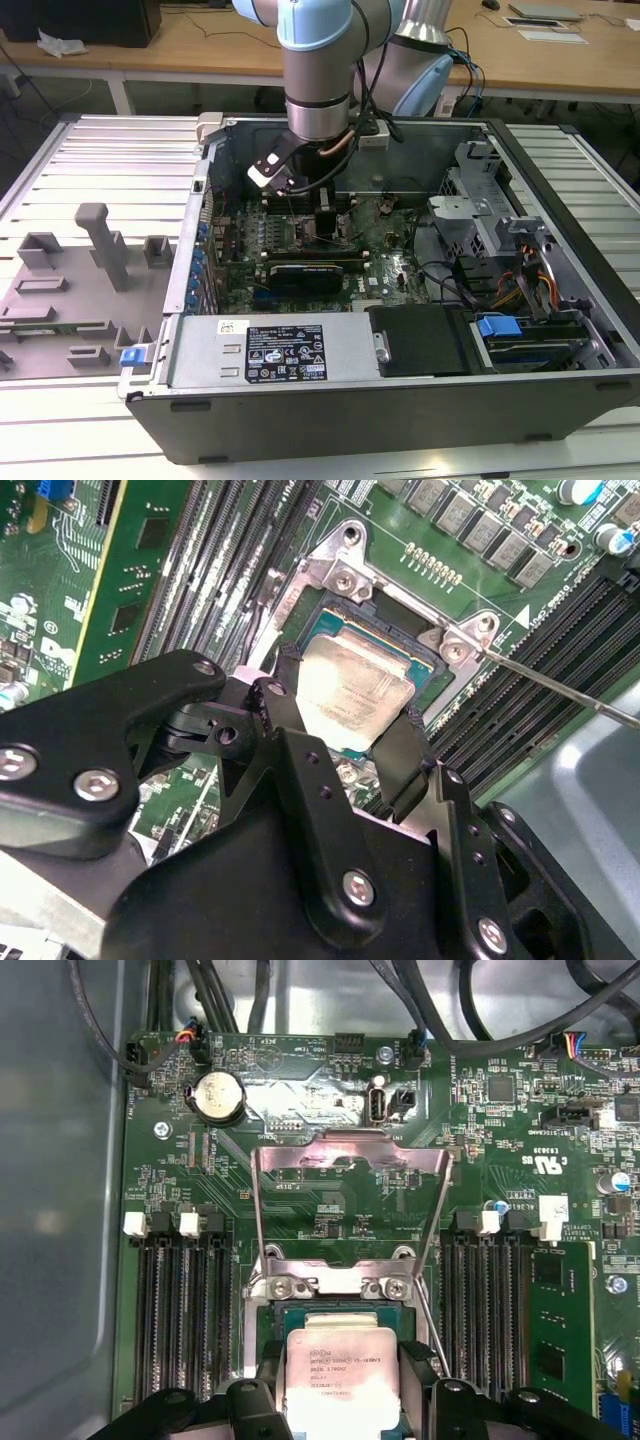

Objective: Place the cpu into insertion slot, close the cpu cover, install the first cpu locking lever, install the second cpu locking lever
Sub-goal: 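Place the cpu into insertion slot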

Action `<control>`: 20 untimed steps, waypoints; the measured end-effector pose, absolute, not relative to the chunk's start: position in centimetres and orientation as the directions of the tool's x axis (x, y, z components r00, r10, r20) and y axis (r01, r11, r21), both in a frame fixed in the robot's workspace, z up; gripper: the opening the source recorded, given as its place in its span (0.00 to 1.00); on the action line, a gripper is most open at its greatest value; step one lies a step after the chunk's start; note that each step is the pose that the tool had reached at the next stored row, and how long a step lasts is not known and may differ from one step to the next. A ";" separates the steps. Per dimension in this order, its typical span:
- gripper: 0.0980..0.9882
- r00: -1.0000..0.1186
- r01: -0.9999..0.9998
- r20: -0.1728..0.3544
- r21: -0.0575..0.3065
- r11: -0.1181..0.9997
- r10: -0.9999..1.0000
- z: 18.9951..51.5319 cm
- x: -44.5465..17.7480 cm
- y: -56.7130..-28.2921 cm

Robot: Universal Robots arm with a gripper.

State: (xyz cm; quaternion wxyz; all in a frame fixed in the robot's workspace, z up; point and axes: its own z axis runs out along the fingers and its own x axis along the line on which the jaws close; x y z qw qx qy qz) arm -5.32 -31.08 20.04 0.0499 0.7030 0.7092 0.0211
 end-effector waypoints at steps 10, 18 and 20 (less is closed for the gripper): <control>0.58 -0.007 0.995 -0.041 0.100 0.011 0.999 20.0 -5.3 -31.1; 0.58 -0.007 0.995 -0.041 0.100 0.011 0.999 20.6 -5.3 -31.1; 0.58 -0.007 0.995 -0.041 0.100 0.011 0.999 20.9 -5.3 -31.1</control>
